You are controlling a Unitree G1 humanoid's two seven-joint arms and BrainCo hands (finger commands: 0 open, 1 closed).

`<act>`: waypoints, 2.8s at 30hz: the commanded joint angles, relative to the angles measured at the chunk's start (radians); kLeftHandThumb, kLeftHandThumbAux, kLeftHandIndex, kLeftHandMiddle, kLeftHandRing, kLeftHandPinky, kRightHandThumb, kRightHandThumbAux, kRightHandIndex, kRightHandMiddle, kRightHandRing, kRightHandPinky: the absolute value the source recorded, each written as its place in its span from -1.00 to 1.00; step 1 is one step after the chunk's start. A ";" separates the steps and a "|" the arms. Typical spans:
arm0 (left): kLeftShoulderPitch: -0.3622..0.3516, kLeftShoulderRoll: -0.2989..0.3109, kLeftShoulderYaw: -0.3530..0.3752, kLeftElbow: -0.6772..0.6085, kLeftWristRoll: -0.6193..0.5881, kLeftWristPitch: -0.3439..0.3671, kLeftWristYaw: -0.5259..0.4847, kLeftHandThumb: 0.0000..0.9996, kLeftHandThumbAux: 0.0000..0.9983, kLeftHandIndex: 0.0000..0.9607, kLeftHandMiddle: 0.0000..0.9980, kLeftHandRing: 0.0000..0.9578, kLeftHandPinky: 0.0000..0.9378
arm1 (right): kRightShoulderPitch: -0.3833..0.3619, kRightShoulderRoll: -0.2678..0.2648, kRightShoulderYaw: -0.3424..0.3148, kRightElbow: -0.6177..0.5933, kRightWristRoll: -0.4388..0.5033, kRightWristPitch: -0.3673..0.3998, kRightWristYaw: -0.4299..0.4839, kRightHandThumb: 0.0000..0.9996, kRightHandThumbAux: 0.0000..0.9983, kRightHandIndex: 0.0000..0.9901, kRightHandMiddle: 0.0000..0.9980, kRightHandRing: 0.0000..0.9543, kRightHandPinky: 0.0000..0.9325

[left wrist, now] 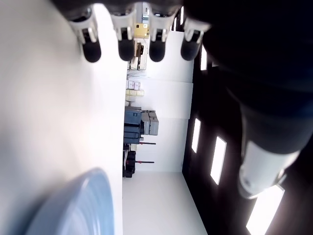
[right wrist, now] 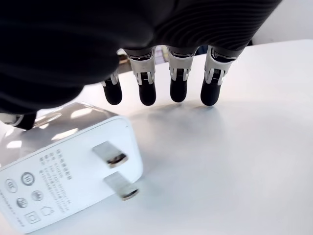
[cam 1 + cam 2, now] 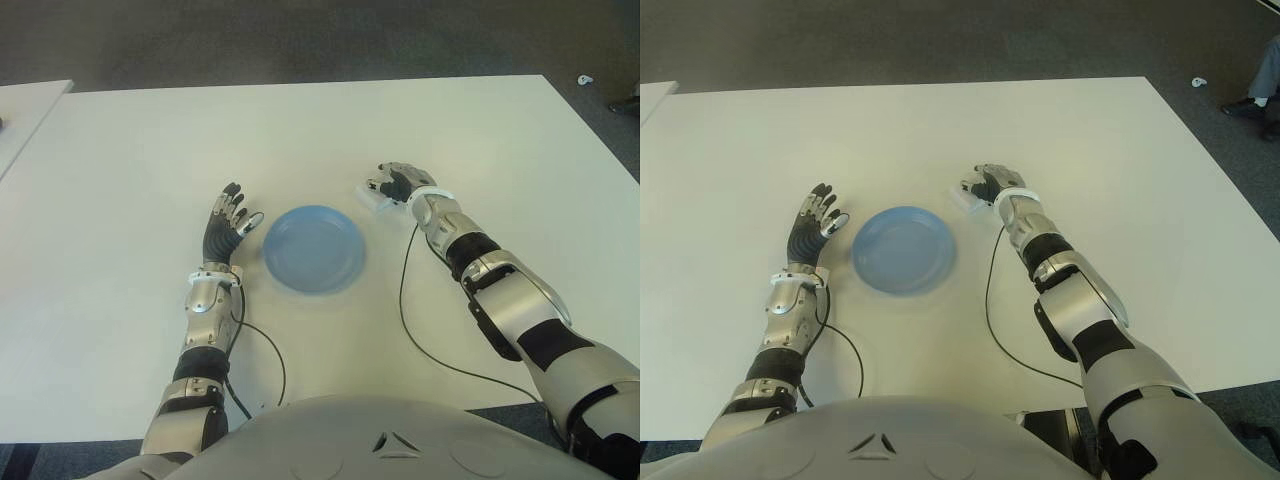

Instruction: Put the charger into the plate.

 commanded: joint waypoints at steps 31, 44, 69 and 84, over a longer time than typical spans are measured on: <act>0.061 -0.022 -0.017 0.001 0.005 0.029 0.007 -0.73 0.33 -0.95 -0.94 -0.93 -0.83 | 0.009 -0.050 0.058 0.055 -0.024 -0.155 -0.006 -0.26 -0.72 -1.00 -1.00 -1.00 -1.00; 0.055 -0.021 -0.016 0.013 -0.014 0.016 -0.009 -0.74 0.33 -0.93 -0.89 -0.88 -0.77 | 0.010 -0.089 0.075 0.068 -0.041 -0.237 -0.078 -0.27 -0.72 -1.00 -1.00 -1.00 -1.00; 0.051 -0.023 -0.007 0.028 -0.035 0.025 -0.014 -0.91 0.21 -0.83 -0.77 -0.78 -0.73 | -0.033 -0.226 0.092 0.043 -0.082 -0.458 -0.104 -0.17 -0.70 -1.00 -1.00 -1.00 -1.00; 0.057 -0.007 -0.013 0.017 -0.021 0.020 -0.020 -1.00 0.16 -0.87 -0.81 -0.81 -0.78 | -0.048 -0.288 0.059 -0.067 -0.053 -0.528 0.020 -0.17 -0.72 -1.00 -1.00 -1.00 -1.00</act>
